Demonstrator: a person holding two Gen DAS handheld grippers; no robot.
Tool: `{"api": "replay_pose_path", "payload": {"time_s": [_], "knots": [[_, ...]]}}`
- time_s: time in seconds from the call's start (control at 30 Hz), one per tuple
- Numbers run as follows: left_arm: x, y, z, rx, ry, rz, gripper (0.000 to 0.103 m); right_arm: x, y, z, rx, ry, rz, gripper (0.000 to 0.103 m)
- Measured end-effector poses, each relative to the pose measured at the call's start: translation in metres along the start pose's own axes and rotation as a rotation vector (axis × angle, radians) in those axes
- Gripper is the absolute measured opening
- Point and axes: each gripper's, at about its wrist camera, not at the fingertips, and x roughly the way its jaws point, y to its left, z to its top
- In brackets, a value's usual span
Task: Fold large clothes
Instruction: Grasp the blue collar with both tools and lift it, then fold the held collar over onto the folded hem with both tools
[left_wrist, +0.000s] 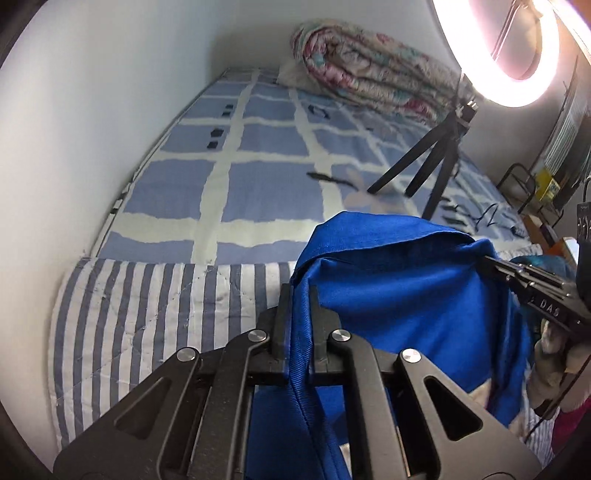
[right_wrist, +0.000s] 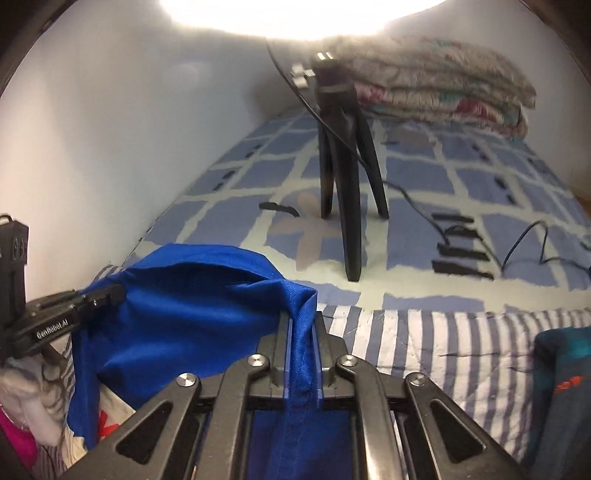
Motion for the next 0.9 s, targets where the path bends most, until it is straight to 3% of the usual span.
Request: {"api": "replay_pose_path", "payload": {"time_s": [0.47, 0.9], "knots": [[-0.113, -0.036, -0.017, 0.008, -0.097, -0.005, 0.003, -0.119, 0.02, -0.009, -0.017, -0.059, 0.109, 0.005], [-0.221, -0.067, -0.088, 0.037, -0.134, -0.028, 0.003, -0.245, 0.058, -0.079, -0.077, -0.075, 0.149, 0.003]]}}
